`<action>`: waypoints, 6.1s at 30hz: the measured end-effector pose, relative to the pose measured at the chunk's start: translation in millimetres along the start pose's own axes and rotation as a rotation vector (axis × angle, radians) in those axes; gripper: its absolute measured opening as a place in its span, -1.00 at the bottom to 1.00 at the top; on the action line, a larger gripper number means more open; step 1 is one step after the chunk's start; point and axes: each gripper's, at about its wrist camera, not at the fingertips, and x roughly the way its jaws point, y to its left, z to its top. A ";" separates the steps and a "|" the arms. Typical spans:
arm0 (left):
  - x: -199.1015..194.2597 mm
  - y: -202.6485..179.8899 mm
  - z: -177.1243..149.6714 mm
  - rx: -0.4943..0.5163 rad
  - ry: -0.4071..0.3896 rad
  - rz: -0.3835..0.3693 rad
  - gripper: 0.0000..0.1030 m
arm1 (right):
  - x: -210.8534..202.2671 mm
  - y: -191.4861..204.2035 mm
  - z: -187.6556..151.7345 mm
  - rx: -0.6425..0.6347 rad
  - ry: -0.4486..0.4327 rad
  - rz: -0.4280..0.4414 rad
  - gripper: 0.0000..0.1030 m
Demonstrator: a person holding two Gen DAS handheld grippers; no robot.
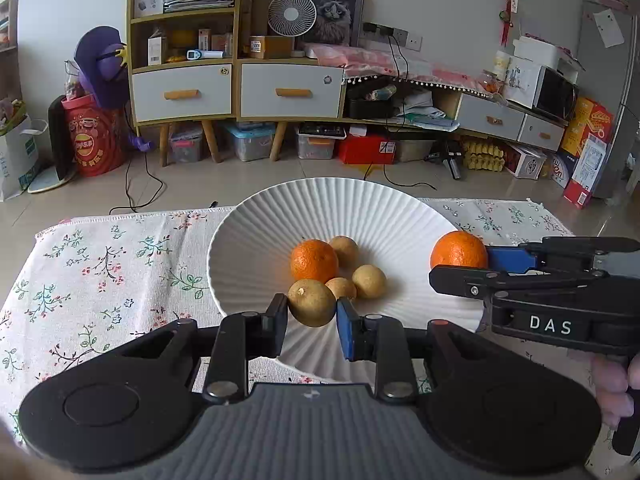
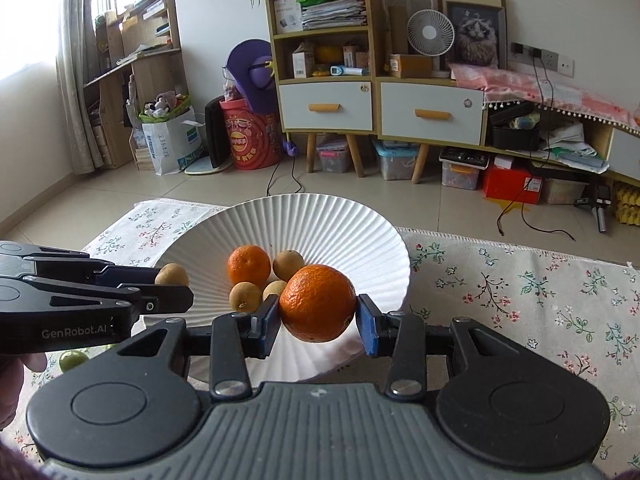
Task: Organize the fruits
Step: 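Lower both held fruits into the white bowl and open both tools, then withdraw both open tools from the bowl back toward the tomatoes, then grasp a red tomato with the left tool while the right tool grasps an orange tomato, then carry the red and orange tomatoes over the white bowl with both tools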
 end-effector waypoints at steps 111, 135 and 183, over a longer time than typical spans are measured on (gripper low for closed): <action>-59.8 -5.2 -97.2 0.071 0.043 0.039 0.82 | -58.1 36.5 -80.6 -0.068 0.081 -0.052 0.99; -66.2 5.2 -88.1 0.031 0.088 -0.001 -0.44 | -45.2 47.7 -68.6 -0.047 0.069 0.012 0.95; -71.7 1.3 -67.6 -0.010 0.069 -0.033 -0.44 | -52.5 50.2 -45.9 -0.042 0.031 0.099 -0.46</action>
